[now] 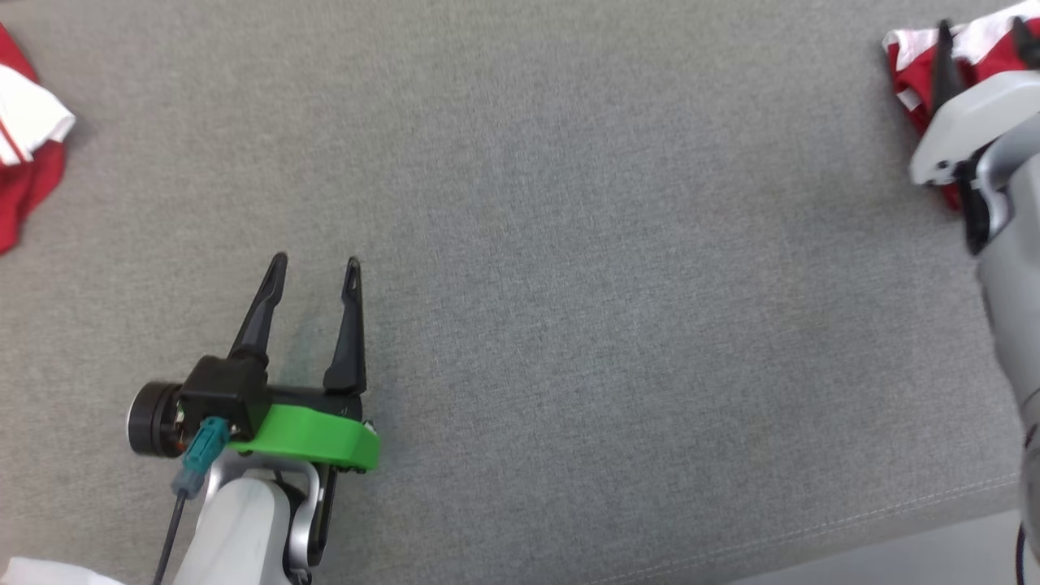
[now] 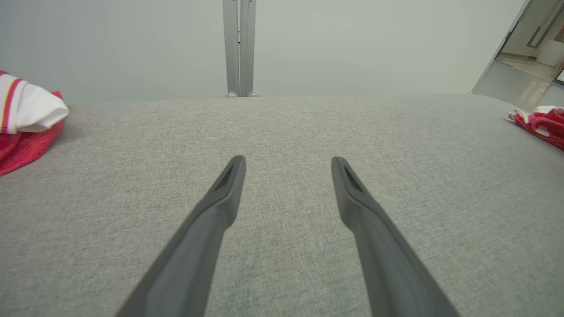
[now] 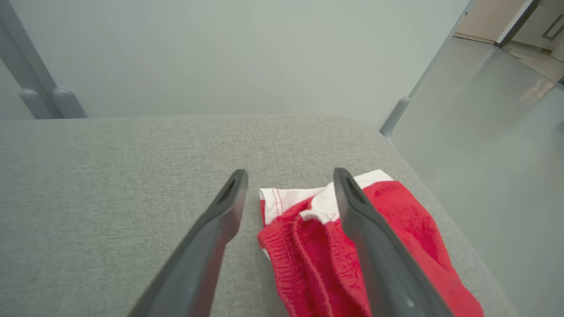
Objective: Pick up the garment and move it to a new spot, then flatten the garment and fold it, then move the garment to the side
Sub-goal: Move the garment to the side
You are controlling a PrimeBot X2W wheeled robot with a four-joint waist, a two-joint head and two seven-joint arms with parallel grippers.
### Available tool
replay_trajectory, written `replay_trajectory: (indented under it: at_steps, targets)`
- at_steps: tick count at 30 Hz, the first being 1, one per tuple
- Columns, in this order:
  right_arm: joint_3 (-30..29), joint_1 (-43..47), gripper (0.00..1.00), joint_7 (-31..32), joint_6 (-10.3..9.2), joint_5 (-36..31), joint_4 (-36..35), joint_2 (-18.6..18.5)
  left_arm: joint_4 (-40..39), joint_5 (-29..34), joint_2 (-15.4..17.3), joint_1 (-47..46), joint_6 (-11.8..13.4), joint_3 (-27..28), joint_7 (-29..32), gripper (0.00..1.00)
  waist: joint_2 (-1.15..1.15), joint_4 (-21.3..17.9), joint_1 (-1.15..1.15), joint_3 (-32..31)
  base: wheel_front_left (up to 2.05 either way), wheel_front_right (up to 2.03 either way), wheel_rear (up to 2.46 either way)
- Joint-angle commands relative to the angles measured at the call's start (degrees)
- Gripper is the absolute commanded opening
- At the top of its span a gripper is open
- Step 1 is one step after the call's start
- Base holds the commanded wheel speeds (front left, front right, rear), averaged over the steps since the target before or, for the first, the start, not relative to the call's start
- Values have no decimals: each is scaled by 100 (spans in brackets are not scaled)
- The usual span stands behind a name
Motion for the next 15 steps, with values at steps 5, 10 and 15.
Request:
replay_trajectory:
  at_steps: [5, 10, 15]
  targets:
    - [411, 687, 100, -24, -10, 471, -724, 366, 291, -176, -47, 293, 135, 176, -118, 100, 0, 206, 0, -1043, 0, 0, 0]
    - [901, 1578, 100, -26, -9, 867, -1639, 552, 500, -305, -110, 608, 210, 317, -173, 100, 0, 390, 0, -1524, 0, 0, 0]
    - [1052, 2472, 100, -23, -10, 1121, -2500, 708, 604, -441, -151, 935, 291, 491, -215, 100, 0, 503, 0, -1875, 0, 0, 0]
